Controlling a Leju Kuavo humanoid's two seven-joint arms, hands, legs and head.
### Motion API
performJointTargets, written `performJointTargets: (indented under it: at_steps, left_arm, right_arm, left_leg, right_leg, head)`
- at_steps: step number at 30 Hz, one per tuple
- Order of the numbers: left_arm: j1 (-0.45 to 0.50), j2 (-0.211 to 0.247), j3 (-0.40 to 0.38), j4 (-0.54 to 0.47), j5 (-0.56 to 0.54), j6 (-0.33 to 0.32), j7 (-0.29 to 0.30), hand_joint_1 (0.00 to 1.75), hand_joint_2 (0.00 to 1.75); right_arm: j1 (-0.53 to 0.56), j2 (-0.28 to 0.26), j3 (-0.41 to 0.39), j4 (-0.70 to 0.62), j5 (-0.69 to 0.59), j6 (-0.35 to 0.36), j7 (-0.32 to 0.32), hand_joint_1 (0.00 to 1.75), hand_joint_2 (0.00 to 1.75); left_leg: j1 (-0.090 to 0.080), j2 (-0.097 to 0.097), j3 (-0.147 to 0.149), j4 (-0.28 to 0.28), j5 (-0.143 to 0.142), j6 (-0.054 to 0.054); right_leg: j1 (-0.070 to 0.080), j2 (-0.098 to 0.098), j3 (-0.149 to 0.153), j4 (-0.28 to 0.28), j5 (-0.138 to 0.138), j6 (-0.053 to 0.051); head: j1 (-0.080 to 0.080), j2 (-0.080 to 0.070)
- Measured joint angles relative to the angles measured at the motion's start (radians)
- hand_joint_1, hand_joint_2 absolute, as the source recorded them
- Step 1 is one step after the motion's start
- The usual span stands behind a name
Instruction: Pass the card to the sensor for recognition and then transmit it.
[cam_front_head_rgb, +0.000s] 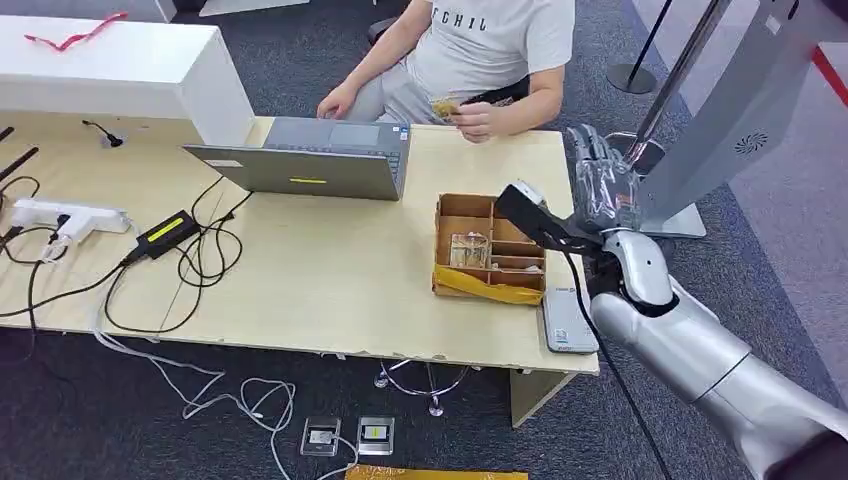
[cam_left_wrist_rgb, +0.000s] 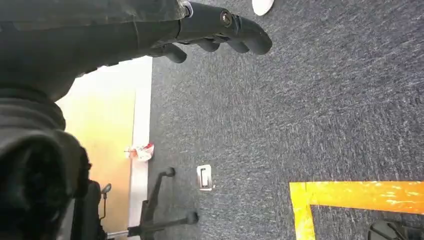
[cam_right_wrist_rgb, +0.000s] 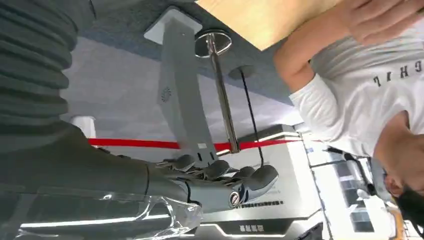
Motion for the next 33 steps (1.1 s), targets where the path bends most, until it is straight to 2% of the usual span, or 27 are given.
performJointTargets:
  at_steps: [8, 17, 33]
  left_arm:
    - [0.001, 0.000, 0.000, 0.000, 0.002, -0.002, -0.003, 0.00, 0.00]
    - [0.003, 0.001, 0.000, 0.000, 0.011, -0.001, -0.002, 0.00, 0.00]
    - [0.003, 0.001, 0.000, 0.000, 0.007, -0.002, -0.013, 0.00, 0.00]
  right_arm:
    - [0.025, -0.045, -0.014, -0.060, -0.049, 0.086, 0.067, 0.00, 1.75]
    - [0.070, -0.104, -0.013, -0.131, -0.063, 0.106, 0.077, 0.00, 1.75]
    - [0.142, -0.123, 0.014, -0.181, -0.006, 0.137, 0.078, 0.00, 1.75]
  left_leg:
    - [0.000, 0.000, 0.000, 0.000, 0.000, 0.000]
    - [0.000, 0.002, 0.001, 0.000, 0.000, 0.000]
    - [0.000, 0.002, 0.001, 0.000, 0.000, 0.000]
  right_leg:
    - [0.000, 0.000, 0.000, 0.000, 0.000, 0.000]
    - [0.000, 0.001, 0.000, 0.000, 0.000, 0.000]
    - [0.000, 0.001, 0.000, 0.000, 0.000, 0.000]
  head:
    - [0.000, 0.000]
    - [0.000, 0.000]
    - [0.000, 0.000]
